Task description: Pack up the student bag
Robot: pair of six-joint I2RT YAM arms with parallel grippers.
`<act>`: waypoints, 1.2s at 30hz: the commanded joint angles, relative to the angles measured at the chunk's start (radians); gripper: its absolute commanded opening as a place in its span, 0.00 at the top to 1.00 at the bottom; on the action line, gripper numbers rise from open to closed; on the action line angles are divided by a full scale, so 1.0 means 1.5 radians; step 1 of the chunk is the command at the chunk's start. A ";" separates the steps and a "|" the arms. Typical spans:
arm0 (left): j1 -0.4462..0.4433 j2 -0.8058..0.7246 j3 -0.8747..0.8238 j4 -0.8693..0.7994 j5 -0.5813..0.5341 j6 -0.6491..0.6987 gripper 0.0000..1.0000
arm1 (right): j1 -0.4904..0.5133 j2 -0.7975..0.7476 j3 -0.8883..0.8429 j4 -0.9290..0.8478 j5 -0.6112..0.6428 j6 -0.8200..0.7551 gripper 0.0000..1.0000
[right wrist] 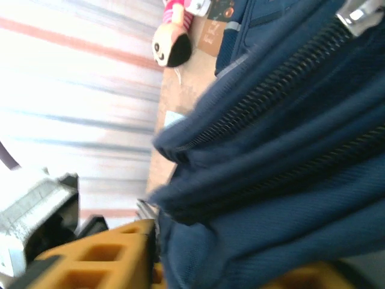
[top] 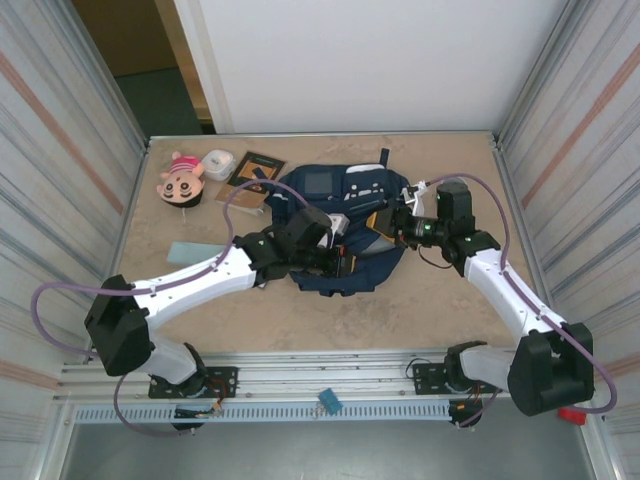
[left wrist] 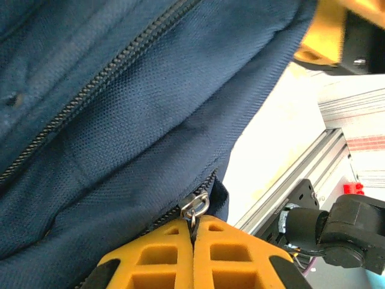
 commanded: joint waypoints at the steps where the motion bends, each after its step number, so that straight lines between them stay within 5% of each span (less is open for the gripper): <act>1: 0.004 -0.016 -0.007 0.055 0.024 0.012 1.00 | 0.026 -0.037 -0.063 0.137 0.043 0.163 0.43; 7: -0.002 -0.009 -0.010 0.113 0.026 0.002 1.00 | 0.112 -0.085 -0.120 0.190 0.195 0.272 0.38; 10: -0.002 -0.011 -0.012 0.103 0.020 0.011 1.00 | 0.115 -0.085 -0.121 0.186 0.213 0.271 0.56; 14: -0.002 -0.034 -0.022 0.042 -0.031 0.049 1.00 | 0.061 -0.077 -0.102 0.150 0.143 0.217 0.91; 22: 0.006 -0.126 -0.116 -0.018 -0.125 0.095 1.00 | -0.093 -0.042 0.004 -0.019 -0.069 0.066 0.98; 26: 0.008 -0.157 -0.145 -0.015 -0.141 0.110 1.00 | -0.125 -0.012 0.051 -0.064 -0.110 0.035 0.94; 29: 0.009 -0.161 -0.143 0.016 -0.129 0.113 1.00 | -0.110 -0.015 0.045 -0.035 -0.087 0.077 0.63; 31: 0.008 -0.155 -0.135 0.044 -0.117 0.104 1.00 | -0.075 -0.034 0.021 0.008 -0.046 0.132 0.44; 36: 0.005 -0.125 -0.117 0.119 -0.090 0.074 1.00 | 0.058 -0.096 -0.051 0.062 0.152 0.232 0.35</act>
